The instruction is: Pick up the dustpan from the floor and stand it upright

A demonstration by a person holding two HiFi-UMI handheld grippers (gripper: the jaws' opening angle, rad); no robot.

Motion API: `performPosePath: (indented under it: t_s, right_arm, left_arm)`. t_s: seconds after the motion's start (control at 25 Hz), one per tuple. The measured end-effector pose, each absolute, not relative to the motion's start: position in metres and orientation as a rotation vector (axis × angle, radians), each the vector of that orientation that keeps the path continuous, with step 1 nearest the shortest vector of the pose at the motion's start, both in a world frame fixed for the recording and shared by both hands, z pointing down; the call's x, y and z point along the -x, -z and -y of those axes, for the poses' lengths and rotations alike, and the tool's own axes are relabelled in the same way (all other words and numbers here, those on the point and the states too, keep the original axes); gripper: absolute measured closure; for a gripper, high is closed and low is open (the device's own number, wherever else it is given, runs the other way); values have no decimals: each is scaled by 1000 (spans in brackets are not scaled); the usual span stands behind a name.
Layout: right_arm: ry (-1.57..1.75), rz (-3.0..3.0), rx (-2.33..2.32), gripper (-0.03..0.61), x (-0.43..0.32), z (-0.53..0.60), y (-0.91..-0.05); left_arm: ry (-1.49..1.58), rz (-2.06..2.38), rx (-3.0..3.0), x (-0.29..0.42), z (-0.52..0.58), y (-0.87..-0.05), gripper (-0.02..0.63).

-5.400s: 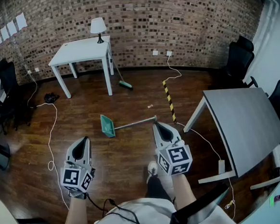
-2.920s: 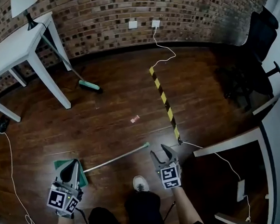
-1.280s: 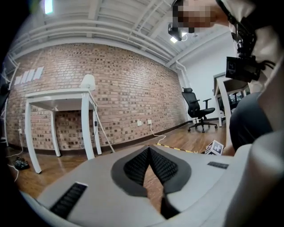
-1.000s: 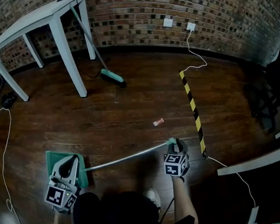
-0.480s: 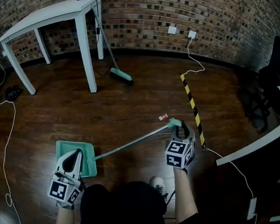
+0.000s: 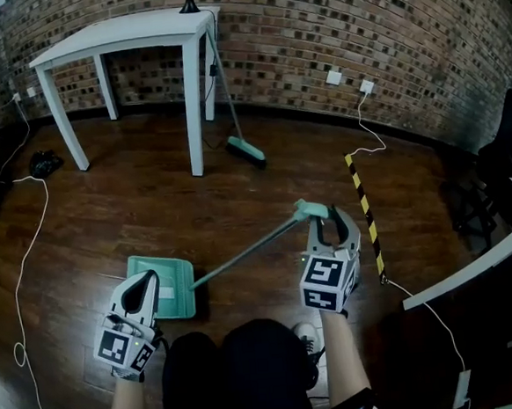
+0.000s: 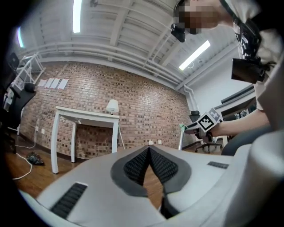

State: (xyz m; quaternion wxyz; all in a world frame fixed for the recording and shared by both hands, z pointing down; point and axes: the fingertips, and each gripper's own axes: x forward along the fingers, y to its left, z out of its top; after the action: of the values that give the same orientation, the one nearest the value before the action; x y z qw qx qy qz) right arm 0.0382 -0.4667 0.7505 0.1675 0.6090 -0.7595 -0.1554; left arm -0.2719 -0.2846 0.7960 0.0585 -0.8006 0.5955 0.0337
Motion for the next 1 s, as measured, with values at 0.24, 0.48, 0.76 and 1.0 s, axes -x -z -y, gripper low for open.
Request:
performPosePath:
  t_s: [0.24,0.48,0.76,1.0]
  right_arm:
    - [609,2398,-1571,442,51,442,-696]
    - [730,2578,-1365,440,125,424,-670]
    - [871,2614,-1218,422,174,382,-649]
    - [1010,2529,-1013,414,199,363,-650]
  left_arm:
    - [-167,-1859,2376,305,269,-792,614]
    - [-200,-1990,2297,333,268,-810,614]
    - [-168,-2112,2273,365,246,-833,614]
    - [-139,-2284,2167,394,247,-818,614]
